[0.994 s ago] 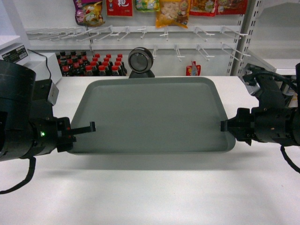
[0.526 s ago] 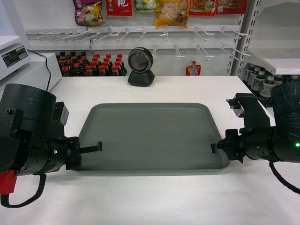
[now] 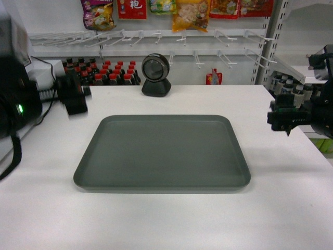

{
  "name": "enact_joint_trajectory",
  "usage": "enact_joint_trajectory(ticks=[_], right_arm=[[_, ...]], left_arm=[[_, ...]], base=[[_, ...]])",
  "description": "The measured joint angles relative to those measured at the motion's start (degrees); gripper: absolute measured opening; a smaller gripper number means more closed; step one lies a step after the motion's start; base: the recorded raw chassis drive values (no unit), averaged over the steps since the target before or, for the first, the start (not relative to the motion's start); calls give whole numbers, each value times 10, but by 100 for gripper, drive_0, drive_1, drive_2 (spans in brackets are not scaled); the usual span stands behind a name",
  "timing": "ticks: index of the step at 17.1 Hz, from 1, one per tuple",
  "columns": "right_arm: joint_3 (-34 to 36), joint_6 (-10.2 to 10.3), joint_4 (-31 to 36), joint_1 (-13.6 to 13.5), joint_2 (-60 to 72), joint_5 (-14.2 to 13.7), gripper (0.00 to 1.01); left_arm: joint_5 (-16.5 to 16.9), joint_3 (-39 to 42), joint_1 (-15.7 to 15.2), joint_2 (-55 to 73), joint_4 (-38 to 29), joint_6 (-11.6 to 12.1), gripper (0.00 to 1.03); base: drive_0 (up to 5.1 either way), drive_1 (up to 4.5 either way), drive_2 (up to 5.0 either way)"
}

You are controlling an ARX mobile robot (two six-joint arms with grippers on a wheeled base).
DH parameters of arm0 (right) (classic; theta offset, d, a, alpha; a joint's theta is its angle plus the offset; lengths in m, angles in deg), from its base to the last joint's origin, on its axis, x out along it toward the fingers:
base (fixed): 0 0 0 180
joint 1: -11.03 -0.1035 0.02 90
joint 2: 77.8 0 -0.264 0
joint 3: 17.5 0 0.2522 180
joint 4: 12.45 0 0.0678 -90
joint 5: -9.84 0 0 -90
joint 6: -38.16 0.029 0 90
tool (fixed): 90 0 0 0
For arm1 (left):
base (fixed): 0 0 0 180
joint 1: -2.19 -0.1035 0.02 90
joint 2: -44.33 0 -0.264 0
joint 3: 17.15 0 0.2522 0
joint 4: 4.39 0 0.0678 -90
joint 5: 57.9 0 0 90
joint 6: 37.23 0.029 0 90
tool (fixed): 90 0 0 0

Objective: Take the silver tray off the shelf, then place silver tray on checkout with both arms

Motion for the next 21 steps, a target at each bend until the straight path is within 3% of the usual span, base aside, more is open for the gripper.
enact_joint_trajectory(ticks=[1, 2, 6, 7, 8, 10, 11, 12, 13, 15, 16, 21], right_arm=[[74, -5, 97, -1, -5, -38, 61], [138, -8, 137, 0, -19, -42, 50], [267, -12, 167, 12, -182, -35, 6], [306, -14, 160, 19, -208, -27, 2], [333, -14, 157, 39, -233, -8, 2], [366, -14, 163, 48, -303, -8, 2], [385, -14, 163, 45, -340, -6, 2], [415, -14, 145, 45, -397, -6, 2], [445, -14, 89, 45, -486, -5, 2], [458, -14, 47, 45, -536, -5, 2], [457, -14, -28, 45, -597, -5, 2], [461, -14, -89, 45, -695, -5, 2]], left_arm=[[47, 45, -10, -5, -117, 42, 64], [62, 110, -22, -5, -160, 62, 53], [88, 222, -46, -146, -209, 86, 8], [92, 250, -51, -168, -198, 86, 1], [96, 273, -56, -188, -181, 86, 1], [99, 298, -65, -249, -161, 86, 1], [136, 305, -87, -303, -100, 87, 1], [136, 326, -103, -389, -53, 86, 1], [139, 352, -101, -456, -2, 87, 1], [139, 361, -101, -499, 29, 87, 1], [139, 367, -101, -533, 53, 87, 1], [139, 378, -101, -597, 107, 87, 1]], base=[[0, 0, 0], [0, 0, 0], [0, 0, 0], [0, 0, 0], [0, 0, 0], [0, 0, 0], [0, 0, 0], [0, 0, 0], [0, 0, 0], [0, 0, 0], [0, 0, 0], [0, 0, 0]])
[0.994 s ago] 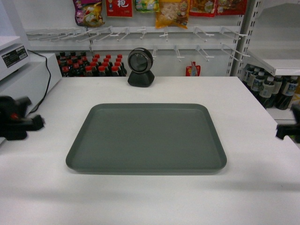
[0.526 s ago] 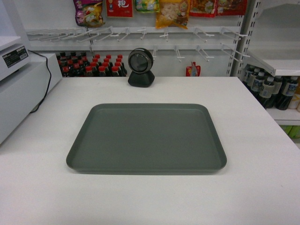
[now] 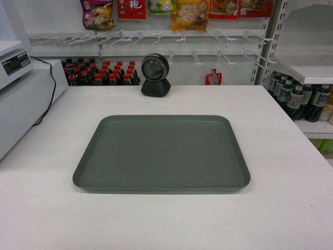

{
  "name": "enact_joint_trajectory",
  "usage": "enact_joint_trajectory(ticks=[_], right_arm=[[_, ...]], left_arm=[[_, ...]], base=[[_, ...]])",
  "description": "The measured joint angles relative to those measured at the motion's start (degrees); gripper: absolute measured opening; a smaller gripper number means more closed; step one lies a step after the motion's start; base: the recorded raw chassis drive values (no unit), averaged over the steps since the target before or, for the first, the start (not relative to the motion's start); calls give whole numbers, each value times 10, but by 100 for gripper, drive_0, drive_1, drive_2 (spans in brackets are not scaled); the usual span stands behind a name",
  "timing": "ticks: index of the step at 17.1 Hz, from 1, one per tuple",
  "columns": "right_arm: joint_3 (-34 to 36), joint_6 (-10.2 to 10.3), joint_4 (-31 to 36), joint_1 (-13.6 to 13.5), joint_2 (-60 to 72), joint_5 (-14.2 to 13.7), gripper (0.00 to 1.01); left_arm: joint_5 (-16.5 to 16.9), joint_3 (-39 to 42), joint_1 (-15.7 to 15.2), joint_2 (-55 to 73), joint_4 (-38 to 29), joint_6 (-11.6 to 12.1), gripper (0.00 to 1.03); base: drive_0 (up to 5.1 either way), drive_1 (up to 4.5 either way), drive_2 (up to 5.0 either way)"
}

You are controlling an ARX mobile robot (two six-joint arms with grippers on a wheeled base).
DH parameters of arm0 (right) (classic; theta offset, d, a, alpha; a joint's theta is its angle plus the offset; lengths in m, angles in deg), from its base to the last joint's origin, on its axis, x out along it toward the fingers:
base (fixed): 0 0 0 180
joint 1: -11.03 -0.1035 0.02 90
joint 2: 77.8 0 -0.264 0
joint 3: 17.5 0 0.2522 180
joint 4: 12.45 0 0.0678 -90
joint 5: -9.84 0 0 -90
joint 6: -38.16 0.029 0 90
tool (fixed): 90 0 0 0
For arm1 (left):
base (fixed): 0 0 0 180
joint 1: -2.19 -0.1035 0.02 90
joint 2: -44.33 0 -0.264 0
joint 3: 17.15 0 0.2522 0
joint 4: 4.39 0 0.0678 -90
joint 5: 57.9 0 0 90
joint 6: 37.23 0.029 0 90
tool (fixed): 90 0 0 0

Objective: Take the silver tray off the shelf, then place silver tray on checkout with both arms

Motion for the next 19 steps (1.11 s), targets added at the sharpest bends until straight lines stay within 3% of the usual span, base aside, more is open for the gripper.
enact_joint_trajectory(ticks=[10, 19], right_arm=[[20, 0, -229, 0, -251, 0, 2], [20, 0, -356, 0, -381, 0, 2]], left_arm=[[0, 7, 0, -231, 210, 0, 1], [0, 7, 0, -342, 321, 0, 1]], base=[[0, 0, 0], [0, 0, 0]])
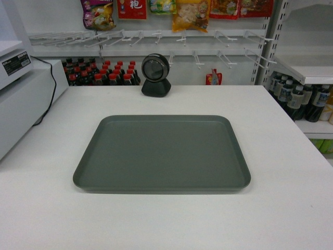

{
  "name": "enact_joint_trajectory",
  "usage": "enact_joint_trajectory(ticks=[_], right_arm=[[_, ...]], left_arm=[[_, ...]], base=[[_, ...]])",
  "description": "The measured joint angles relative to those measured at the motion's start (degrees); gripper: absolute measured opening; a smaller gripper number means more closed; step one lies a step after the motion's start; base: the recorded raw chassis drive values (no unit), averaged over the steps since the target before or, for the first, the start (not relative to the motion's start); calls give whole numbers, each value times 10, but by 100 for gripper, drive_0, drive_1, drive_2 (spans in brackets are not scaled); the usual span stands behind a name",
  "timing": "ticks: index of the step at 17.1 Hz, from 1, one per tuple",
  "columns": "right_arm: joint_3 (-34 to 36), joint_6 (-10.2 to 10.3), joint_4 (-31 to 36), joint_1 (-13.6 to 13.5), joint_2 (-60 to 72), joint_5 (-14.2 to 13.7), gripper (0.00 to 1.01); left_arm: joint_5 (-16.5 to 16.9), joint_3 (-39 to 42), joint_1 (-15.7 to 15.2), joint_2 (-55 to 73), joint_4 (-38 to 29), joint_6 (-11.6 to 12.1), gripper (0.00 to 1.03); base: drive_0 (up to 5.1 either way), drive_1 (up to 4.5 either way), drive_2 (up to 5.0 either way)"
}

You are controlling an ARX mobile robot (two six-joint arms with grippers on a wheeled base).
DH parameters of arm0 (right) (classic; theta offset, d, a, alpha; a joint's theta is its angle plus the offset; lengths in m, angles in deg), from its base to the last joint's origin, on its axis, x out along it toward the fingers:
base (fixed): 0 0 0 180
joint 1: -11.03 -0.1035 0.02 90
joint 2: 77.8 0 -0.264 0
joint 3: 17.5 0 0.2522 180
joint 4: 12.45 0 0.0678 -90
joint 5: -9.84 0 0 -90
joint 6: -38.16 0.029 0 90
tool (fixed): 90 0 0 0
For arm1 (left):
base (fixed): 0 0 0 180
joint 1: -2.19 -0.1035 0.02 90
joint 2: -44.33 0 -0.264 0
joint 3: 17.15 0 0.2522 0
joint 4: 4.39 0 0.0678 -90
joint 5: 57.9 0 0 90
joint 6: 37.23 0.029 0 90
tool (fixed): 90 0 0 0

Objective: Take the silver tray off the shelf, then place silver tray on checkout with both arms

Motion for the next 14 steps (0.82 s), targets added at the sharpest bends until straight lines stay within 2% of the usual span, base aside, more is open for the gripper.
enact_joint_trajectory(ticks=[1, 3, 4, 5, 6, 7, 10, 14], right_arm=[[0, 0, -12, 0, -12, 0, 2], [0, 0, -28, 0, -29, 0, 2], [0, 0, -54, 0, -45, 0, 2], [0, 0, -136, 0, -109, 0, 2], [-2, 0, -121, 0, -127, 0, 2], [0, -1, -138, 0, -127, 0, 5], [0, -1, -132, 0, -127, 0, 39], [0, -1, -132, 0, -127, 0, 90]], left_arm=[[0, 0, 0, -9, 8, 0, 1], [0, 0, 0, -95, 117, 0, 1], [2, -3, 0, -103, 100, 0, 1], [1, 0, 0, -103, 113, 0, 1], [1, 0, 0, -103, 113, 0, 1], [0, 0, 0, -103, 107, 0, 8], [1, 0, 0, -103, 111, 0, 44], [1, 0, 0, -103, 110, 0, 93]], base=[[0, 0, 0], [0, 0, 0], [0, 0, 0], [0, 0, 0], [0, 0, 0], [0, 0, 0], [0, 0, 0], [0, 0, 0]])
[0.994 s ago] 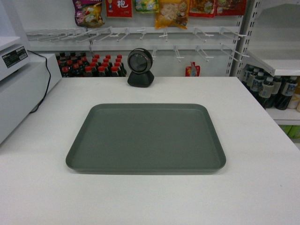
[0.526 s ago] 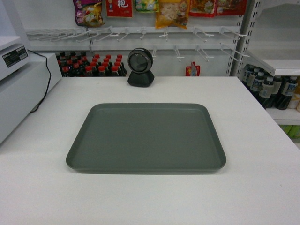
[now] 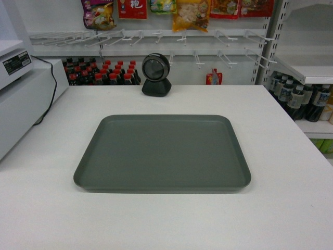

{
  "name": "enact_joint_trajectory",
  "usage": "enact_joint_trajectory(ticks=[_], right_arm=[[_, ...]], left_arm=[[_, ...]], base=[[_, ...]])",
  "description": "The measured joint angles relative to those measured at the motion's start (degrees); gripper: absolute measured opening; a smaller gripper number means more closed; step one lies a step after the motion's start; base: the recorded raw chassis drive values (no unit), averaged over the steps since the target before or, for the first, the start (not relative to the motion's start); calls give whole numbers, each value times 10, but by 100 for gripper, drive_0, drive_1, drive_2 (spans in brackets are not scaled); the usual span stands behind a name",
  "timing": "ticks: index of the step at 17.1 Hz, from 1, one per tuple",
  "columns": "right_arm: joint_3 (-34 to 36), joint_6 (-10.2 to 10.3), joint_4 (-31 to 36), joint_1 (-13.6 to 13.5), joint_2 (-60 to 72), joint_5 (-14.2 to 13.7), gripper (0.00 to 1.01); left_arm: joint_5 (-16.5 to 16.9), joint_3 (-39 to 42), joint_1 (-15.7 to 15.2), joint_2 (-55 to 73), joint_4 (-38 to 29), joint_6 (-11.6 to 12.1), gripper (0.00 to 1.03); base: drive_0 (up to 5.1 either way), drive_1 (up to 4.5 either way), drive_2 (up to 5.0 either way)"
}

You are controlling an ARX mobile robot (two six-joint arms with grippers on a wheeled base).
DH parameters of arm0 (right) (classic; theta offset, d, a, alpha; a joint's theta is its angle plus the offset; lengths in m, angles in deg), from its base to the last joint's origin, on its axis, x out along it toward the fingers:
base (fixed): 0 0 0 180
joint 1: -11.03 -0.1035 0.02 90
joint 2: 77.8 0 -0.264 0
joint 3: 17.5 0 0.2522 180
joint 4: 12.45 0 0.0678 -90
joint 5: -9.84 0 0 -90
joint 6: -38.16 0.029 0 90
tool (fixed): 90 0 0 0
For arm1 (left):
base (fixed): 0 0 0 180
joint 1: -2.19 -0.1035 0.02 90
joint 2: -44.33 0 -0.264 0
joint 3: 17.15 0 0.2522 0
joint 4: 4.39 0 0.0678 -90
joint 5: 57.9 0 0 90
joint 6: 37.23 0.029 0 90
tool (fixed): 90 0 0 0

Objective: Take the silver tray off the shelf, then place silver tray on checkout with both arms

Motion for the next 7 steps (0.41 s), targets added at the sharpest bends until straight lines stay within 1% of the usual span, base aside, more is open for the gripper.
enact_joint_trajectory(ticks=[1, 2, 7], right_arm=[[0, 0, 0, 0, 0, 0, 100], [0, 0, 0, 0, 0, 0, 97], [0, 0, 0, 0, 0, 0, 98]], left_arm=[[0, 0, 0, 0, 0, 1, 100], [0, 0, 0, 0, 0, 0, 97], [0, 0, 0, 0, 0, 0, 98]], base=[[0, 0, 0], [0, 0, 0], [0, 0, 0]])
